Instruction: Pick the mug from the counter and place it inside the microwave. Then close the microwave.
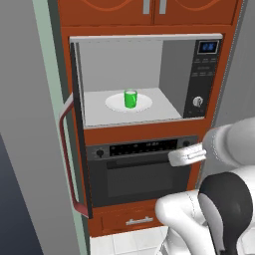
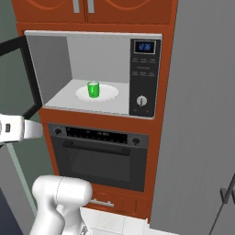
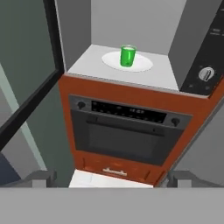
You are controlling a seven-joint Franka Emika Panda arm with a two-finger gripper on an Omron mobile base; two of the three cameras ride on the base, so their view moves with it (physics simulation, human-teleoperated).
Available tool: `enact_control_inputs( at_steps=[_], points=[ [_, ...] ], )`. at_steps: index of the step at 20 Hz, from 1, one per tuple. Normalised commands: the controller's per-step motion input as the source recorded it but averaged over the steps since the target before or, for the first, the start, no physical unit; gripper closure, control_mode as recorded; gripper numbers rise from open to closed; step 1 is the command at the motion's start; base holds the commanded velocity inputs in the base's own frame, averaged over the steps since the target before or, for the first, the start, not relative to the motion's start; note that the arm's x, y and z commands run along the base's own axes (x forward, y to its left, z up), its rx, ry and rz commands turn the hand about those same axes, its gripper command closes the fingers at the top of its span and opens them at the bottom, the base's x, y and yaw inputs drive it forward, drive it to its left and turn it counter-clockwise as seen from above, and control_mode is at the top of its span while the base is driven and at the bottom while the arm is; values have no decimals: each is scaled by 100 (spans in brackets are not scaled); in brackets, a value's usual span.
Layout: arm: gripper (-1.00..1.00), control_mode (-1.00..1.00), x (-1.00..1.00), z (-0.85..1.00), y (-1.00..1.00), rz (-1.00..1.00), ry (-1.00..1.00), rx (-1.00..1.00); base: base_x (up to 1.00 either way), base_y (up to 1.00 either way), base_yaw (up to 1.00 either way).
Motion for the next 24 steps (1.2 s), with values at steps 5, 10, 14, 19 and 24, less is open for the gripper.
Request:
enact_control_inputs(
  at_steps=[5, 10, 14, 19, 24],
  points=[
    [-100, -100, -22, 18, 3, 0, -29, 0, 0, 0, 0],
    [-100, -100, -37, 1, 3, 0, -28, 0, 0, 0, 0],
    [-100, -100, -28, 0, 10, 0, -24, 0, 0, 0, 0],
    [-100, -100, -33, 1, 7, 0, -28, 0, 0, 0, 0],
    [-100, -100, -42, 0, 2, -1, -26, 0, 0, 0, 0]
  ],
)
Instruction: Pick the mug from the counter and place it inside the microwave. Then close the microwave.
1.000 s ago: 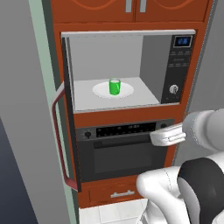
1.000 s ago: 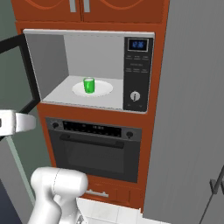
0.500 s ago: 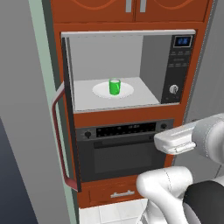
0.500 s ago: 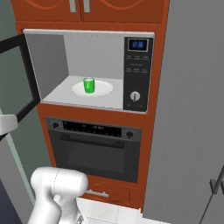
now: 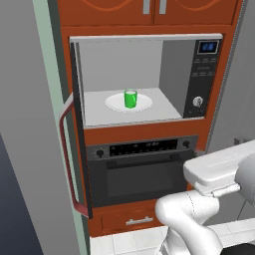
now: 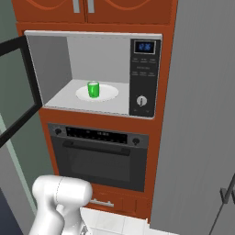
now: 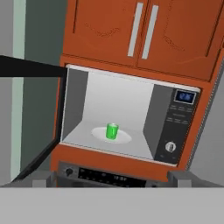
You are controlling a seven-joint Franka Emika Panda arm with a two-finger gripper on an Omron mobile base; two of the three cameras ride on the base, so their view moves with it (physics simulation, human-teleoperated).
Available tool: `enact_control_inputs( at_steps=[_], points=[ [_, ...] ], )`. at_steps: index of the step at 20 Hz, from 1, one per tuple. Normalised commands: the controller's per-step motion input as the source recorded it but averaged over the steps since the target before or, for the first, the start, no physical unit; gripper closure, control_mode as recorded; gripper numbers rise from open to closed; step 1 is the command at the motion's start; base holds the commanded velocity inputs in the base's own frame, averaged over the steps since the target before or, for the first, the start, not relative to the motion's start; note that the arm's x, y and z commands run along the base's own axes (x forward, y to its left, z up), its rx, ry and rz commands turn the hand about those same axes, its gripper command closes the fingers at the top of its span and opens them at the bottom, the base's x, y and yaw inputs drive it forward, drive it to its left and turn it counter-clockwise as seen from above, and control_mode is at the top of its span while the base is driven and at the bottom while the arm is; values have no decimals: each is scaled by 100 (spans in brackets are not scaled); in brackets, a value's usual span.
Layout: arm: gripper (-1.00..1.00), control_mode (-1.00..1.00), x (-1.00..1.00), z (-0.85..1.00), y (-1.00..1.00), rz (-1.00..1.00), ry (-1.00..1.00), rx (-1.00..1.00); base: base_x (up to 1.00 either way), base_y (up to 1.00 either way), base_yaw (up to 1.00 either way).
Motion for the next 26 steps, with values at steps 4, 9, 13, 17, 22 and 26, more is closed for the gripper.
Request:
enact_control_inputs(
  at_steps=[4, 9, 13, 17, 22, 26],
  points=[
    [-100, -100, -40, 0, 10, -4, -24, 0, 0, 0, 0],
    [-100, -100, -32, 0, 14, -10, -20, 0, 0, 0, 0],
    [-100, -100, -29, 0, 18, -17, -15, -2, 0, 0, 0],
    [-100, -100, -9, 0, 20, -23, -11, -5, 0, 0, 0],
    [-100, -100, -11, 0, 10, -28, -12, -4, 0, 0, 0],
    [-100, -100, -24, 0, 18, -30, -10, 0, 0, 0, 0]
  ],
)
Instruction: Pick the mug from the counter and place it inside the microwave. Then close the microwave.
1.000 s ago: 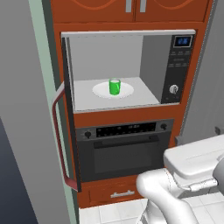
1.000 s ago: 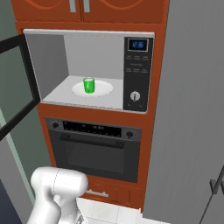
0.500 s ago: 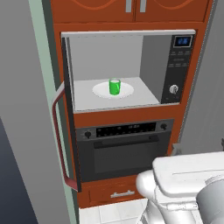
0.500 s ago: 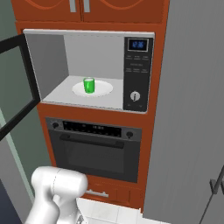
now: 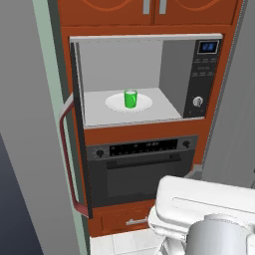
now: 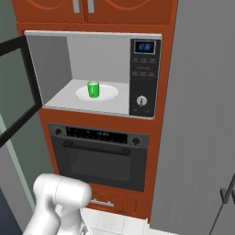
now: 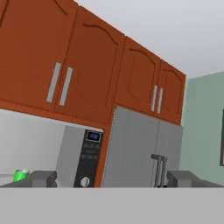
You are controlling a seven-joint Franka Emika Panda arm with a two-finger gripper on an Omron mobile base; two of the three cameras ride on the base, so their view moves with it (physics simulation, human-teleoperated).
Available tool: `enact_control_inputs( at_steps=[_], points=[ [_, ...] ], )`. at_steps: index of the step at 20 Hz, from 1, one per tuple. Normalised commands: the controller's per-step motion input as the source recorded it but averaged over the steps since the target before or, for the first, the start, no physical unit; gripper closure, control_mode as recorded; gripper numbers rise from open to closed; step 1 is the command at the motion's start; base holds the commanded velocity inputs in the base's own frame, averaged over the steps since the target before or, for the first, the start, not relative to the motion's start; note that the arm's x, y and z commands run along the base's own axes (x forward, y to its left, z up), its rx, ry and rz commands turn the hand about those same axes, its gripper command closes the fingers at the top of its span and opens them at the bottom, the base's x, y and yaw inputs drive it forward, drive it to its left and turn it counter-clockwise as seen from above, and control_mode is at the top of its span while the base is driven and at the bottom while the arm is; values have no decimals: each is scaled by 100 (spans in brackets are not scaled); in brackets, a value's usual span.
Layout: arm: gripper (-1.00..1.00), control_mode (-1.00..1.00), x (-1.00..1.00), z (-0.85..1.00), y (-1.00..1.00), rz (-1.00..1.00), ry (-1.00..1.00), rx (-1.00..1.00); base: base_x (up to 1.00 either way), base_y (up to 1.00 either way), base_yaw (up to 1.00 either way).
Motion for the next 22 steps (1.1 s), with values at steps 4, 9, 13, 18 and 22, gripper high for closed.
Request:
enact_control_inputs(
  at_steps=[4, 9, 13, 18, 22],
  points=[
    [-100, -100, -24, 0, 19, -33, -6, 0, 0, 0, 0],
    [-100, -100, -6, 0, 15, -35, -2, 0, 0, 0, 0],
    [-100, -100, 11, 0, 0, -24, -1, 0, 0, 0, 0],
    [-100, -100, -10, -1, 10, 0, -2, 0, 0, 0, 0],
    [-100, -100, -2, -14, 31, 10, 0, 1, 0, 0, 0]
  ],
)
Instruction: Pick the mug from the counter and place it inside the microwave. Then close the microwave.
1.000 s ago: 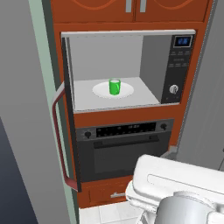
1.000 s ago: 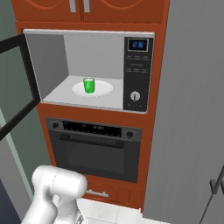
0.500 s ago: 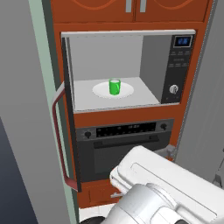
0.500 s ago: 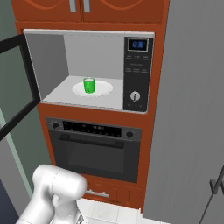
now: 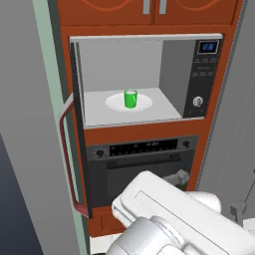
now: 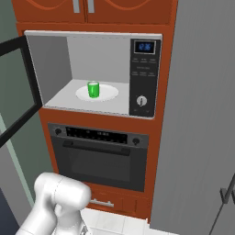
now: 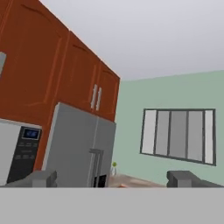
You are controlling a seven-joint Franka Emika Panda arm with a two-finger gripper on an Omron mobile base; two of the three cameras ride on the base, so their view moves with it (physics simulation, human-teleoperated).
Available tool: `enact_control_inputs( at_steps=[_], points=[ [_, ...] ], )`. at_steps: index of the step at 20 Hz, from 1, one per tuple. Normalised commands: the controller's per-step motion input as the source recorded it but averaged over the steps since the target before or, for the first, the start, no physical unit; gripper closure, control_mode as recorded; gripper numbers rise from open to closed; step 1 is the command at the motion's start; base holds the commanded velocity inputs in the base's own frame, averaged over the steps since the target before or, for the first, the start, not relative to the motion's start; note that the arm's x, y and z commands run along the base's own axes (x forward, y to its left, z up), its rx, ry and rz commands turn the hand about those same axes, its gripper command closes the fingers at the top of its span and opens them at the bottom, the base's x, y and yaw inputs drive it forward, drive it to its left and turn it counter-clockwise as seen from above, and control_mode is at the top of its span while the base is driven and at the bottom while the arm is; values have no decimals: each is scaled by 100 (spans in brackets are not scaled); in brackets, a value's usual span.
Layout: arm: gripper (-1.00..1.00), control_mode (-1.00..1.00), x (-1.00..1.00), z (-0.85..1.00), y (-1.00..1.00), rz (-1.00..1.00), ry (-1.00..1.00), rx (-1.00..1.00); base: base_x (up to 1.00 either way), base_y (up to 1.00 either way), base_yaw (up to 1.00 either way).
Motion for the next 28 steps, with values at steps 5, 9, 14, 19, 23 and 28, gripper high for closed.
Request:
enact_control_inputs(
  at_steps=[5, 9, 14, 19, 23, 28],
  points=[
    [-100, -100, 0, -20, 44, 9, 0, 0, 0, 0, 0],
    [-100, -100, 7, -34, 57, 2, 5, 0, 0, 0, 0],
    [-100, -100, 10, -43, 53, -2, 8, 0, 0, 0, 0],
    [-100, -100, 25, -32, 44, -5, 9, 0, 0, 0, 0],
    [-100, -100, 20, -2, 28, 0, 4, 0, 0, 0, 0],
    [-100, -100, 32, 0, 2, 0, 2, 0, 0, 0, 0]
  ],
)
